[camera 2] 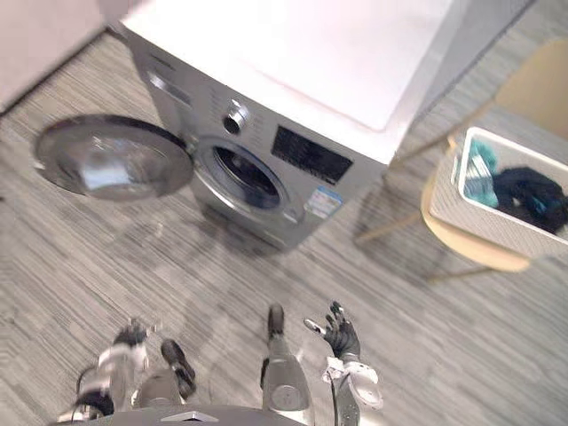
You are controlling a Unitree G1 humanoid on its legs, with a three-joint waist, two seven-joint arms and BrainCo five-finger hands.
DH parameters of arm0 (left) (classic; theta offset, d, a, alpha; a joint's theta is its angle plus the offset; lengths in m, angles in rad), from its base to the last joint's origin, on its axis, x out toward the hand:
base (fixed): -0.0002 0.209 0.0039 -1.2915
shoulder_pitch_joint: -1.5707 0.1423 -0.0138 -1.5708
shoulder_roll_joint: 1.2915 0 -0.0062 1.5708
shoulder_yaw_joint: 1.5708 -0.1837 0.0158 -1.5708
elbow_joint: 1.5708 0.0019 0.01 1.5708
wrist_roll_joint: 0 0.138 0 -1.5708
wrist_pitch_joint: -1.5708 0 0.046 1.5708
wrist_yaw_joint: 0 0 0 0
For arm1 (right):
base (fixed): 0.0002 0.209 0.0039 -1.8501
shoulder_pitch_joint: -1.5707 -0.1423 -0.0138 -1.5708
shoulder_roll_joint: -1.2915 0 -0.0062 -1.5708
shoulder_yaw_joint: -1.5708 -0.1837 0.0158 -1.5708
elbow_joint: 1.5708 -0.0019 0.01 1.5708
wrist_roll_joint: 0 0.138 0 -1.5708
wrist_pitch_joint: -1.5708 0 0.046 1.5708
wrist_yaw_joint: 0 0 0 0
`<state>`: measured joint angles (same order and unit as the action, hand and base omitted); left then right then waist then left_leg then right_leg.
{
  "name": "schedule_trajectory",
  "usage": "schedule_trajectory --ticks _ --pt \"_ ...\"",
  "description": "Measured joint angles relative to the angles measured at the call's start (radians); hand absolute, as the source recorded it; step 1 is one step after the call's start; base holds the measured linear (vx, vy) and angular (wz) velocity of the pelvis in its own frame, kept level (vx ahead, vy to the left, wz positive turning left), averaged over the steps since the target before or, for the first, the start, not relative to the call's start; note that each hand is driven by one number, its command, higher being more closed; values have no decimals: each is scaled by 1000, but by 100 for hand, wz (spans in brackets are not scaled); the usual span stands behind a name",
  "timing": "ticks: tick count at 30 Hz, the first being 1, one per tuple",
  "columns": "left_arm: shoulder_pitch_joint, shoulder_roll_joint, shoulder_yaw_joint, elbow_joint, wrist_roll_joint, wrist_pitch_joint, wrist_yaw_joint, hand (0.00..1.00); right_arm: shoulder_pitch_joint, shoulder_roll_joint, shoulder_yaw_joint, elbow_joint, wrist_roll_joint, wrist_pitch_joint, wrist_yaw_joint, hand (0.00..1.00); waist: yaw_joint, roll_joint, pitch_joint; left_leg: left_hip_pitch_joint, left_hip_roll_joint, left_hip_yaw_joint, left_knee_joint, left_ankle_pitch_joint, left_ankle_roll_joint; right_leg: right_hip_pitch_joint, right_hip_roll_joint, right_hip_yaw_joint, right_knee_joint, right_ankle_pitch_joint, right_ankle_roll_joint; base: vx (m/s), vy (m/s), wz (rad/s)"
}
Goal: Pick up the laundry basket with both hands and put the clothes into the washing machine.
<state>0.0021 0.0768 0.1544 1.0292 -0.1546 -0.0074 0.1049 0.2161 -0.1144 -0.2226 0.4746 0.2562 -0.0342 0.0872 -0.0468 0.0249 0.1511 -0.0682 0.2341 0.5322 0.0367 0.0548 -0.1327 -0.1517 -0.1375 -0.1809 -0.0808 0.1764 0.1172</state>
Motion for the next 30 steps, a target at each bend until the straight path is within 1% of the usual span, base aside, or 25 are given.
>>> schedule_trajectory --ticks 1,2,3,4,5,8,11,12,13,14,16,17,18,19,20,21,22,23,24,25,26,27,28,29,30 --pt "16 2 -2 7 20 3 -7 0 -10 -3 -6 33 -12 1 -4 0 6 3 -14 15 -8 -6 -13 3 0 15 -5 -5 0 -5 2 2 58 41" --pt "44 2 -4 12 66 5 -13 0 -32 -3 -31 106 -33 2 -9 0 14 5 -36 42 -22 -16 -32 3 -3 44 -16 -22 -1 -17 9 -19 76 40" --pt "68 2 -5 17 102 7 -23 0 -57 -3 -58 194 -59 12 -22 0 20 3 -52 68 -38 -37 -48 4 -2 78 -29 -40 -5 -27 20 -29 76 38" --pt "71 1 -4 17 100 7 -24 0 -62 -3 -64 214 -64 13 -27 0 21 3 -56 71 -41 -41 -49 4 -2 85 -32 -46 -6 -27 20 -53 62 38" --pt "74 1 -4 25 100 7 -25 0 -72 -3 -86 282 -73 21 -45 0 27 -1 -75 75 -52 -55 -59 1 2 91 -43 -56 -7 -33 18 -49 43 24" --pt "80 2 1 42 93 7 -24 0 -90 1 -161 421 -87 38 -65 0 32 -7 -83 109 -70 -69 -74 1 3 127 -60 -65 -7 -36 22 -36 46 13" --pt "82 2 2 61 86 8 -25 0 -87 4 -269 567 -87 60 -92 0 27 -11 -92 178 -86 -71 -93 1 3 181 -66 -60 -6 -41 30 8 23 -8" --pt "82 1 2 63 84 9 -25 0 -82 5 -280 579 -87 65 -96 0 26 -11 -95 189 -88 -69 -94 1 3 190 -66 -57 -6 -42 32 8 20 -16" --pt "85 -1 2 64 78 10 -26 0 -67 7 -304 602 -87 68 -102 0 19 -18 -111 197 -89 -63 -95 1 3 193 -66 -49 -6 -44 34 12 15 -19" --pt "89 -3 1 67 77 11 -27 0 -56 10 -315 605 -87 75 -112 0 11 -18 -120 206 -91 -55 -97 0 3 193 -66 -40 -5 -45 35 21 13 -24" --pt "86 -5 0 74 69 11 -37 0 -44 13 -342 605 -86 79 -117 0 2 -19 -120 216 -97 -29 -112 -1 4 178 -65 -9 -6 -42 35 -19 15 -42" --pt "84 -7 -2 75 68 11 -47 0 -44 13 -353 603 -85 78 -118 0 -8 -20 -120 212 -100 -8 -112 -5 8 153 -65 16 -3 -40 34 -46 16 -68" --pt "78 -7 -9 79 68 10 -49 0 -49 17 -365 602 -85 74 -118 0 -11 -23 -120 190 -105 20 -118 -6 9 106 -64 51 6 -40 34 -17 7 -55" --pt "76 -7 -12 81 68 10 -50 0 -50 18 -369 602 -84 73 -118 0 -12 -24 -120 182 -107 27 -119 -6 9 91 -64 63 8 -40 34 -28 9 -69" --pt "67 -7 -23 81 68 10 -53 0 -58 25 -378 602 -76 70 -119 0 -15 -31 -115 159 -115 53 -119 -8 9 39 -62 100 9 -40 33 -19 2 -89" --pt "57 -2 -28 84 68 10 -55 0 -64 38 -382 602 -55 70 -120 0 -23 -44 -100 143 -121 89 -115 -10 11 -12 -54 142 5 -35 27 -14 1 -101" --pt "53 4 -30 84 69 10 -55 0 -64 45 -383 601 -52 69 -120 0 -26 -44 -95 144 -121 111 -113 -12 10 -26 -51 145 7 -30 13 15 -7 -101" --pt "48 13 -29 84 69 10 -55 0 -65 57 -390 601 -47 69 -121 0 -29 -53 -80 154 -117 150 -112 -13 8 -41 -49 119 12 -27 -34 23 -19 -110" --pt "44 22 -27 84 71 10 -55 0 -73 67 -404 601 -35 66 -122 0 -34 -38 -56 167 -90 217 -100 -9 9 -50 -50 -10 33 -69 -117 18 -18 -123" --pt "44 23 -23 83 73 10 -55 0 -83 69 -414 603 -22 64 -123 0 -34 -26 -48 174 -64 254 -88 -8 11 -62 -56 -106 64 -107 -170 62 -50 -154" --pt "46 25 -4 86 81 10 -54 0 -92 72 -412 608 -13 62 -123 0 -40 -27 -46 182 -27 297 -51 -26 -1 -93 -95 -288 161 -147 -226 123 -51 -138" --pt "51 42 9 90 82 11 -52 0 -85 78 -413 614 -5 60 -124 0 -38 -45 -41 207 -24 329 -18 -43 -18 -92 -130 -383 215 -137 -254 173 -87 -148" --pt "52 51 20 91 82 13 -47 0 -69 85 -417 613 13 58 -129 0 -33 -65 -39 244 -21 348 8 -55 -34 -88 -156 -412 256 -35 -270 182 -164 -133" --pt "49 50 32 93 82 18 -44 0 -65 76 -421 618 22 57 -136 0 -35 -53 -36 265 10 353 54 -70 -41 -90 -143 -385 293 -38 -214 165 -240 -104" --pt "39 42 35 92 82 19 -44 0 -65 63 -427 633 23 57 -137 0 -49 -46 -37 268 23 345 73 -74 -36 -91 -135 -362 302 -52 -191 147 -254 -73"
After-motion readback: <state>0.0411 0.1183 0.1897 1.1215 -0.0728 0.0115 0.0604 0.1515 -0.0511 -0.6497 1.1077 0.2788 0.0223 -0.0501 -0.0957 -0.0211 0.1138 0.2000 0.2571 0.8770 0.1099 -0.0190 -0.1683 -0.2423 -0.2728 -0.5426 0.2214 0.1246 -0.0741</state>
